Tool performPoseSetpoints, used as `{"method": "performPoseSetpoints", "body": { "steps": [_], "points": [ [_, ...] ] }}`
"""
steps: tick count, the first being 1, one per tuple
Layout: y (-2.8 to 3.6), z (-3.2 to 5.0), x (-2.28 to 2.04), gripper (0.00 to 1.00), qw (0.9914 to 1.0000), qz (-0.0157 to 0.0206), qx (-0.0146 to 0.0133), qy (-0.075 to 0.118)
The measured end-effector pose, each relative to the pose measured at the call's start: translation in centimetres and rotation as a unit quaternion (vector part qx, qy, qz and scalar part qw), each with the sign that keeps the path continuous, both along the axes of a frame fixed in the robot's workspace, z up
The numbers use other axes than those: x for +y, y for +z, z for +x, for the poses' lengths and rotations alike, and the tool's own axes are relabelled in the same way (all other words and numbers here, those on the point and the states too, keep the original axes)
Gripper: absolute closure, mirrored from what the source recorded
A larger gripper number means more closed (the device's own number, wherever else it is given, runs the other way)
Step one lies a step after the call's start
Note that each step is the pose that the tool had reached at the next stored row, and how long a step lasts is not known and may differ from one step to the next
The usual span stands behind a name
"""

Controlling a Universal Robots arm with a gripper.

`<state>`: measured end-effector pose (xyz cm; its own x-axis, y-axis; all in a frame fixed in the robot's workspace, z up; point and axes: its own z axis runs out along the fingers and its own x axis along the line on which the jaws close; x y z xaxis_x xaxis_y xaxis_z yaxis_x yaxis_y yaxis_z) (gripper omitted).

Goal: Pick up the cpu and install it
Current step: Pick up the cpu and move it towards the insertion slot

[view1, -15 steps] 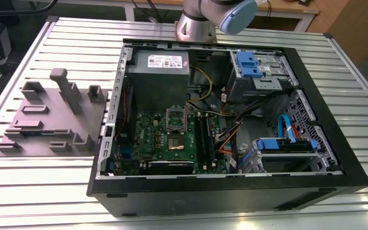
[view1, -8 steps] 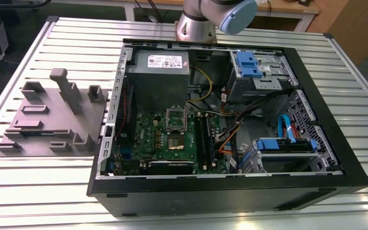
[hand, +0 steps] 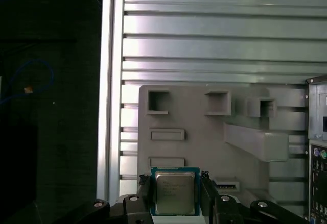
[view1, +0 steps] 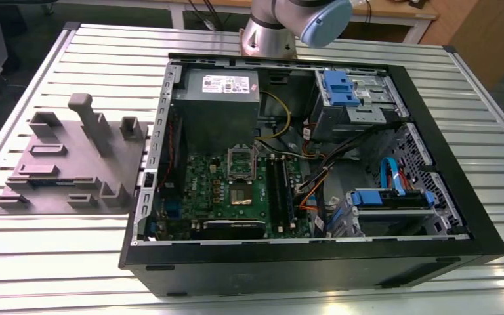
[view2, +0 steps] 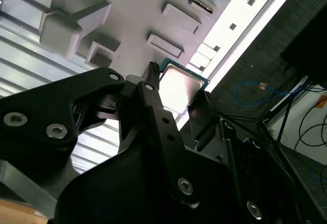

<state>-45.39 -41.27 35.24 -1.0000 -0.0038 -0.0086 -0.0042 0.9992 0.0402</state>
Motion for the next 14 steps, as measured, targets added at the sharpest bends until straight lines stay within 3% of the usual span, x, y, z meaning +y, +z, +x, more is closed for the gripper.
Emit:
{"method": "performPoseSetpoints", "body": {
  "steps": [14],
  "points": [
    [1.46, 0.0, 0.0, 0.53, 1.0, 0.0, 0.0, 0.0]
  ]
}}
